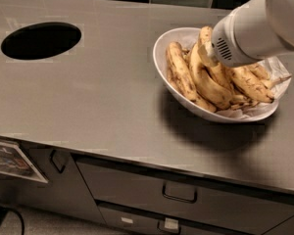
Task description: Pick banana from white bowl
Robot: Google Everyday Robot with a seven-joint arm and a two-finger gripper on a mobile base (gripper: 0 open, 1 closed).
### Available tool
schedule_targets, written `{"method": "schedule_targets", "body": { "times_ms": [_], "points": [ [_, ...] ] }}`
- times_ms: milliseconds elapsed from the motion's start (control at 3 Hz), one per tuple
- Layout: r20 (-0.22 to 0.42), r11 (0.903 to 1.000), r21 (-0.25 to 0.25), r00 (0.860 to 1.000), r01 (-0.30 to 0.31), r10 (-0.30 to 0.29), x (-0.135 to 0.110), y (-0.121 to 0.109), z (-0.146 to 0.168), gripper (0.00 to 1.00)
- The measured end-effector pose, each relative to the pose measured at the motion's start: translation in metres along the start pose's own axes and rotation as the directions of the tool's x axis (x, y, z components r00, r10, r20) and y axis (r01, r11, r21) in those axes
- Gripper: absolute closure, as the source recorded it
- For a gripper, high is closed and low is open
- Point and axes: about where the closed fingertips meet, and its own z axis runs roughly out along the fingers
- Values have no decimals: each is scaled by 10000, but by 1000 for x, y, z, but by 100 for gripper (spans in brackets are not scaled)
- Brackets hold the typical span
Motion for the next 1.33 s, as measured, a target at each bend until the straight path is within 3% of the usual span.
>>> {"method": "schedule_targets", "body": {
  "times_ms": [333, 667, 1000, 1333],
  "points": [
    [0, 10000, 0, 10000, 0, 0, 0, 0, 0, 69],
    [0, 10000, 0, 10000, 1, -1, 0, 0, 0, 44],
    [0, 10000, -1, 10000, 1, -1, 0, 0, 0, 39],
    [1, 10000, 0, 10000, 1, -1, 0, 0, 0, 45]
  ]
}}
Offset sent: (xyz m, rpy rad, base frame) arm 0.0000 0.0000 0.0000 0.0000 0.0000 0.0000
